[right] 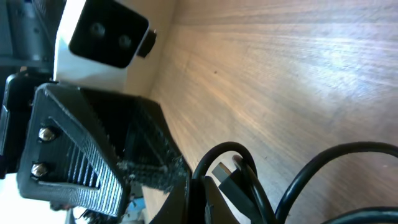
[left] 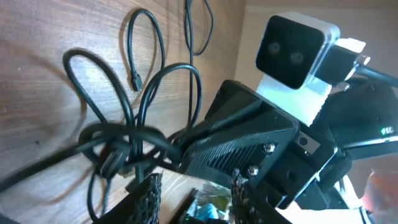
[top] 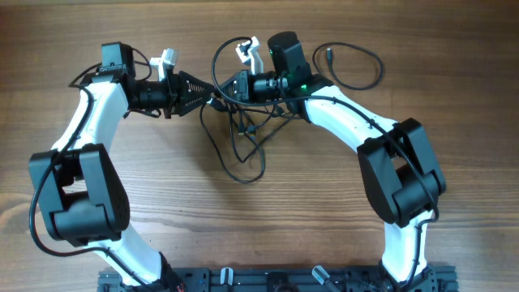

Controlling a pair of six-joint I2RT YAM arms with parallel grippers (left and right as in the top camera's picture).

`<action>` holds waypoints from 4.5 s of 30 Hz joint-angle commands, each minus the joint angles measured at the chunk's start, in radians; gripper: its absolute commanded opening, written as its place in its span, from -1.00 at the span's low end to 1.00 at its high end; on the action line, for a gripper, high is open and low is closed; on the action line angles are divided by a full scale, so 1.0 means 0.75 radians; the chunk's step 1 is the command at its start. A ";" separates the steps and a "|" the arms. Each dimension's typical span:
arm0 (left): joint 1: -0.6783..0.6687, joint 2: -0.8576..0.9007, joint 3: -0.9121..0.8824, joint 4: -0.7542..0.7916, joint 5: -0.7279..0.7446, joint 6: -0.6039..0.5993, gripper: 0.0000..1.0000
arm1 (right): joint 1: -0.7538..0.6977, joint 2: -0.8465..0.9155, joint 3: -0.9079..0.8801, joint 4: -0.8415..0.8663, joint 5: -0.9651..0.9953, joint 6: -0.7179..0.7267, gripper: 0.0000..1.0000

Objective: Untangle cables

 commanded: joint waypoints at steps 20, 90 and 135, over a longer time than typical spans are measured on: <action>-0.003 -0.004 0.004 0.128 0.020 -0.613 -0.21 | 0.027 -0.011 0.021 0.192 -0.229 -0.134 -0.91; -0.008 -0.004 0.004 -0.669 0.042 2.171 -0.92 | 0.035 -0.011 0.021 -0.246 -0.336 0.292 -0.58; -0.083 -0.004 0.004 -0.622 -0.030 2.170 -0.92 | 0.115 -0.011 0.021 -0.017 0.026 0.666 -0.45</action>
